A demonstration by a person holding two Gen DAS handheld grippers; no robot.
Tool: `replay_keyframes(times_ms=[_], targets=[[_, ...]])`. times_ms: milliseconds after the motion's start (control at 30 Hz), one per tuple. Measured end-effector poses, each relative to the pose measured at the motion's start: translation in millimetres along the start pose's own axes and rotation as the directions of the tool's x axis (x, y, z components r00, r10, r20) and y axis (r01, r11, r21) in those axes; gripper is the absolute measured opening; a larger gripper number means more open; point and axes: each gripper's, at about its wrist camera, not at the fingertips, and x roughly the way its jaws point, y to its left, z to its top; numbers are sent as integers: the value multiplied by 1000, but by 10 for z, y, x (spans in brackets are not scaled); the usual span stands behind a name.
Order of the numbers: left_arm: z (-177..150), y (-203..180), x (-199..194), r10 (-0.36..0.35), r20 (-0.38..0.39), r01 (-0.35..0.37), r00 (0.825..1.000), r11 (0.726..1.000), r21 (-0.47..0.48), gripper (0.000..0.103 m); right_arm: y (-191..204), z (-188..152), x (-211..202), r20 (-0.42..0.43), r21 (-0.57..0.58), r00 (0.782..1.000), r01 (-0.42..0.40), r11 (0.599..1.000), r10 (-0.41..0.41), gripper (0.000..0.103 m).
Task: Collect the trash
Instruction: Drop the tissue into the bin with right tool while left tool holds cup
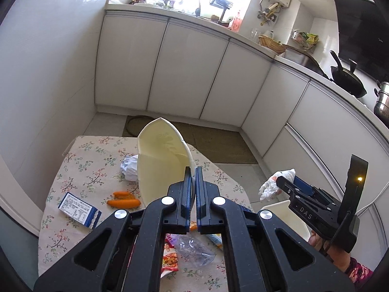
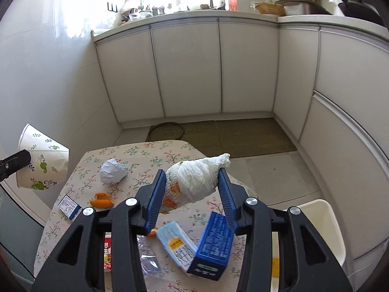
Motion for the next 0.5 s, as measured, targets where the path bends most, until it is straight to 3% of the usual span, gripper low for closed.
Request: replay_keyframes(times_ms=[267, 500], targets=[[-79, -465, 155, -78, -3, 78, 997, 996, 49, 3, -636, -94, -455, 62, 47, 986, 154, 987, -156, 44], [-167, -831, 352, -118, -36, 121, 992, 988, 93, 3, -1223, -290, -576, 58, 125, 954, 286, 950, -294, 44]])
